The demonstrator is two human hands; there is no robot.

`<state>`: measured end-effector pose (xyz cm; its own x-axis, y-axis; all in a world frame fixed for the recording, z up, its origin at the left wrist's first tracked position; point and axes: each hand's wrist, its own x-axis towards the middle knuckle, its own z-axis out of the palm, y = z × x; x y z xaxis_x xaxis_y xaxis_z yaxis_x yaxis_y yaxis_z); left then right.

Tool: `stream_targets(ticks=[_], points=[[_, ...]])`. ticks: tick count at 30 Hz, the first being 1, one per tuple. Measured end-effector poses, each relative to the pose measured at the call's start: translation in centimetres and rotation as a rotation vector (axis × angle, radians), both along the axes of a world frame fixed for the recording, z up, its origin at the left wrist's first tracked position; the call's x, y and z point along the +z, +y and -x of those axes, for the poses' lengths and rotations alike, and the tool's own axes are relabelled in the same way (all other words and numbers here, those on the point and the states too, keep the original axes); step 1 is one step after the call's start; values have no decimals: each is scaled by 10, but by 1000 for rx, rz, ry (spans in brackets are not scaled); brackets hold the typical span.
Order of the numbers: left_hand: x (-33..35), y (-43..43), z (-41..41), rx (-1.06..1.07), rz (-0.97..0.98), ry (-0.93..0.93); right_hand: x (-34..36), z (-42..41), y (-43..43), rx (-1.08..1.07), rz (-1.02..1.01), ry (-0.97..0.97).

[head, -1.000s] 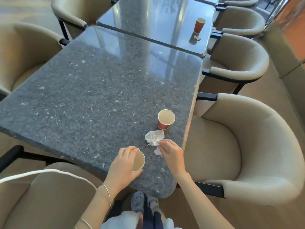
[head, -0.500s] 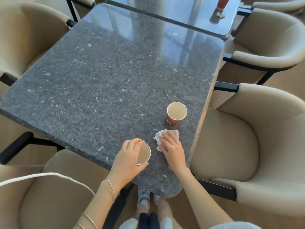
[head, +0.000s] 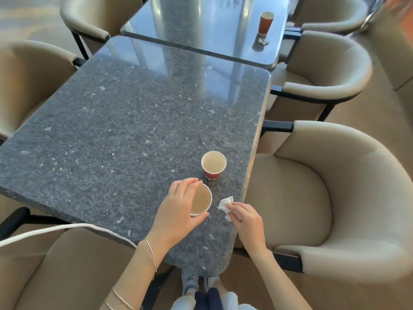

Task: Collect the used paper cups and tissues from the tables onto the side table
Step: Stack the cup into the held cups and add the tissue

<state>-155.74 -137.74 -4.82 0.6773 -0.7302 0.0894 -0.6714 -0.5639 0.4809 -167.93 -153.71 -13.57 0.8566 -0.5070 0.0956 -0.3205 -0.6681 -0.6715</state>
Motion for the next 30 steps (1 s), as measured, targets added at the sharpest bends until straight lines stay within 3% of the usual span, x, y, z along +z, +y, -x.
stream_targets(ticks=[7,13,24,30], points=[[41,-48,-22,-19,106,-115,58,-10,-31,-20,10,-141],[30,-76,-43,4,103,-98,81,-18,-43,-8,13,-179],[-53,-89,-64,11,-137,119,70,-29,-56,-50,-1,-17],[-67,-77,-49,26,-131,157,57,-24,-48,-55,-11,69]])
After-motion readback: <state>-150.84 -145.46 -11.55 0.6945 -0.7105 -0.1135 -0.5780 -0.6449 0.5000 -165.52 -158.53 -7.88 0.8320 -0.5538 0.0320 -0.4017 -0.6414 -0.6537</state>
